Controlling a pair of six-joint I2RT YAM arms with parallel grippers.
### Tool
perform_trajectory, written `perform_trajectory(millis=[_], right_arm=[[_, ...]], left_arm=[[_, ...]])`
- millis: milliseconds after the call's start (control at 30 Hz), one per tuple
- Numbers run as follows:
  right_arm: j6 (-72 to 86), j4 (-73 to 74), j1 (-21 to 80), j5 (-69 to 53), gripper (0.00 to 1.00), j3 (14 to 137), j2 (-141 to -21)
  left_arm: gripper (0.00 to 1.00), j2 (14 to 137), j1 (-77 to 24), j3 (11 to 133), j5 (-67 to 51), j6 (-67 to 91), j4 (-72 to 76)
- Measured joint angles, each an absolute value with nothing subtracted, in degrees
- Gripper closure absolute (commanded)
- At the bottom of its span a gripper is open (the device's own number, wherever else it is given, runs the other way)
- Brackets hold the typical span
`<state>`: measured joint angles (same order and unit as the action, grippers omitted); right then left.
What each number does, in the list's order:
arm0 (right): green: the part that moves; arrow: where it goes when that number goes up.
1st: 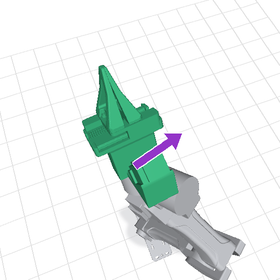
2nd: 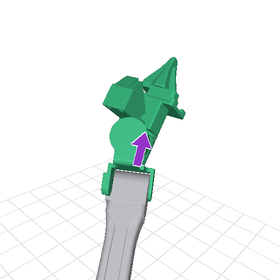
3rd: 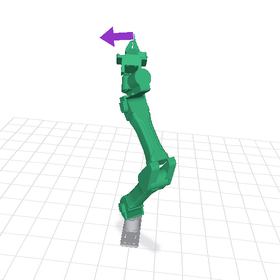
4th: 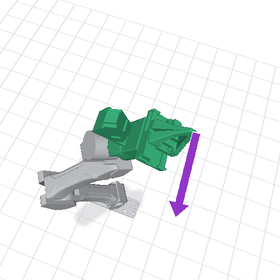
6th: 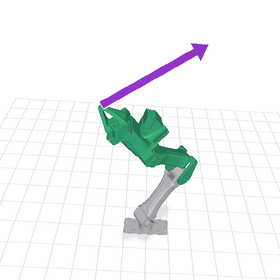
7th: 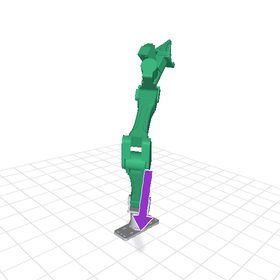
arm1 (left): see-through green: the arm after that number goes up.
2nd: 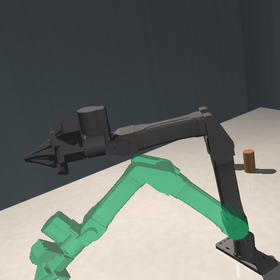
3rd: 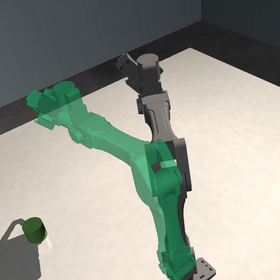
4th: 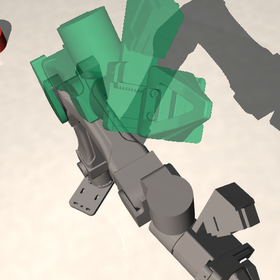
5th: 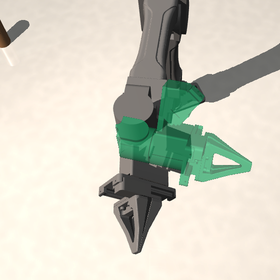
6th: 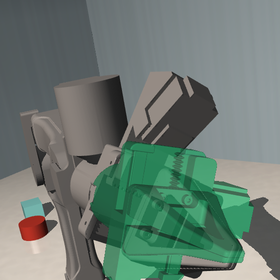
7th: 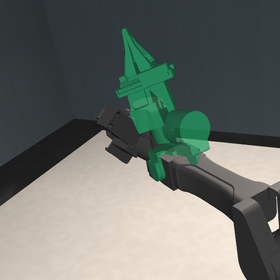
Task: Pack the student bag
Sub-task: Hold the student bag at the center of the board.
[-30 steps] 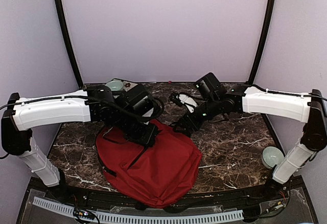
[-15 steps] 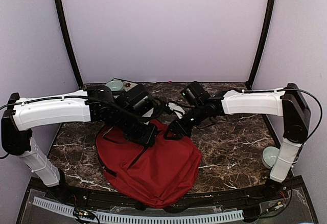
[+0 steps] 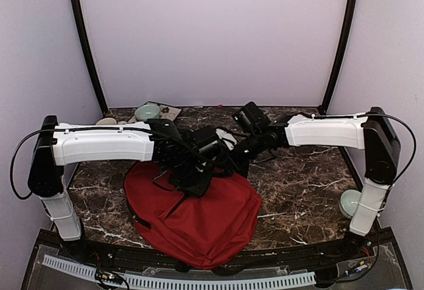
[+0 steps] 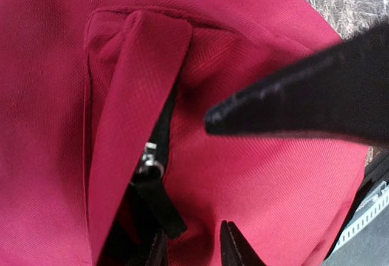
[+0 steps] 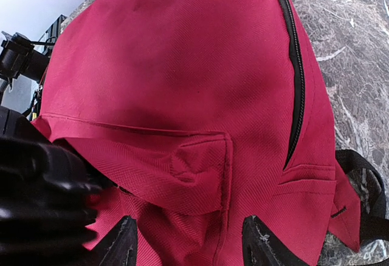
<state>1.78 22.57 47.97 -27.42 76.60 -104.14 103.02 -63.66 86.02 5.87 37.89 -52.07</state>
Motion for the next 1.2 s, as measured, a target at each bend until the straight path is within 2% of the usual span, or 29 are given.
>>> perform_trajectory(millis=[233,467,833,1067,1200], right_arm=[[1.83,23.18,47.9,-27.22,0.42,76.18,-104.14],[2.46,23.57,47.88,-27.2,0.43,74.56,-104.14],[3.97,22.72,47.79,-27.16,0.44,69.97,-102.78],[5.17,22.24,47.66,-26.98,0.45,68.01,-101.21],[5.3,22.22,47.66,-26.92,0.45,67.4,-100.57]], left_arm=[[0.68,105.16,-63.66,90.45,9.19,37.93,-55.55],[0.75,106.32,-63.66,90.37,10.07,37.93,-56.73],[0.78,106.63,-63.66,89.71,8.38,36.64,-54.83],[1.0,107.85,-63.66,89.71,8.16,36.93,-54.17],[1.0,107.83,-63.72,89.71,9.34,38.02,-54.3]])
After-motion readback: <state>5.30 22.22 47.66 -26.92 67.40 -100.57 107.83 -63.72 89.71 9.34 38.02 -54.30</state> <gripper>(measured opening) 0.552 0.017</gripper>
